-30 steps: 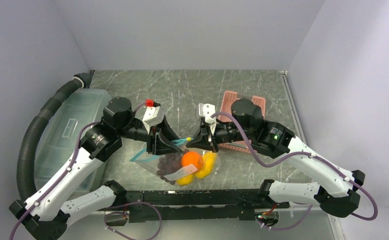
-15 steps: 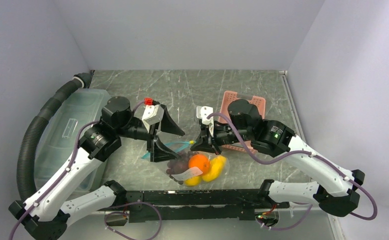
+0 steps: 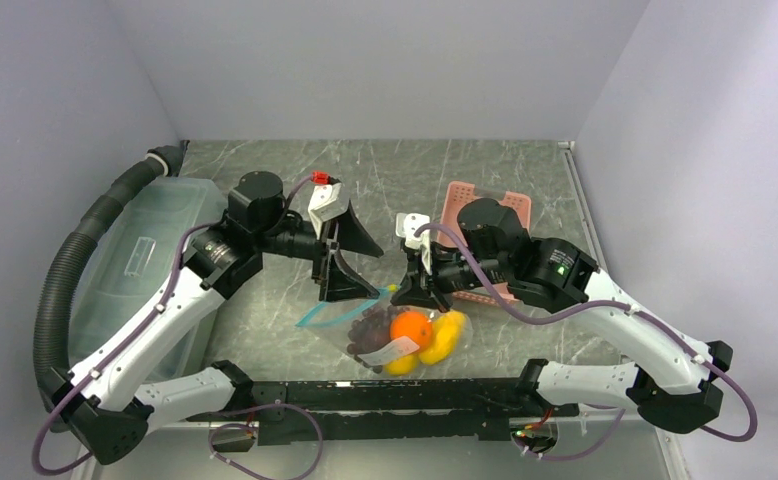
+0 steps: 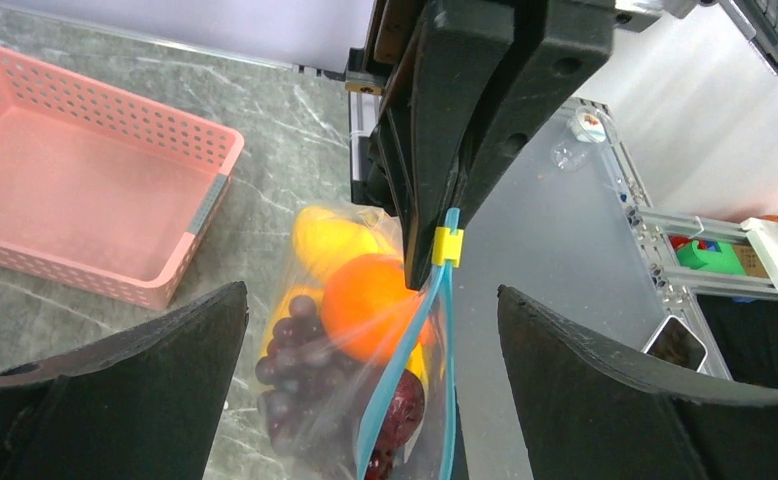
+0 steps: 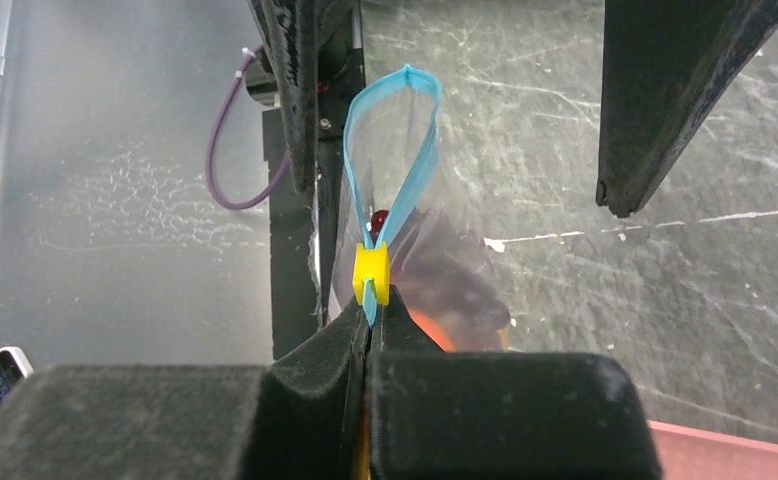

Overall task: Place the food in the zip-top bag and seal the zipper
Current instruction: Zip the zipper food storage bag at the center of the board.

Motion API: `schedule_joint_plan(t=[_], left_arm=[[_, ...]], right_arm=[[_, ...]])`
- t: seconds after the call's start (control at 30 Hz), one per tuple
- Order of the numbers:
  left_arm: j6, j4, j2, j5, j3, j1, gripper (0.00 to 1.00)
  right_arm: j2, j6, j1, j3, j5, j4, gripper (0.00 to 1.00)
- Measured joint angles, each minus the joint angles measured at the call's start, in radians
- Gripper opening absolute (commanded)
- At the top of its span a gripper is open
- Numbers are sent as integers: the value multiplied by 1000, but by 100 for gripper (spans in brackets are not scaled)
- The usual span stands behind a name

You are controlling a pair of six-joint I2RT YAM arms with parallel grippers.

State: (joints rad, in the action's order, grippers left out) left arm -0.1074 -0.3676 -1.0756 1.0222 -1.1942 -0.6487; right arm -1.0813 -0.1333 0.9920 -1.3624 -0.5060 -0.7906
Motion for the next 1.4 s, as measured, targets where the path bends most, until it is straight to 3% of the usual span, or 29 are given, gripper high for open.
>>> schedule_joint_plan(t=[0.33, 0.8, 1.1, 1.4], left_arm=[[-67, 74, 5, 0, 19, 0, 99], [-101, 181, 20, -3, 63, 0, 74], [-116, 206, 20, 9, 83, 0, 67], [-115, 203, 26, 10, 84, 0, 50]], right_arm=[[0, 26, 0, -2, 7, -32, 0], [-43, 117, 0, -21, 13, -28, 0], [-94, 197, 0, -91, 51, -29, 0], [-127, 230, 0, -126, 64, -31, 0]])
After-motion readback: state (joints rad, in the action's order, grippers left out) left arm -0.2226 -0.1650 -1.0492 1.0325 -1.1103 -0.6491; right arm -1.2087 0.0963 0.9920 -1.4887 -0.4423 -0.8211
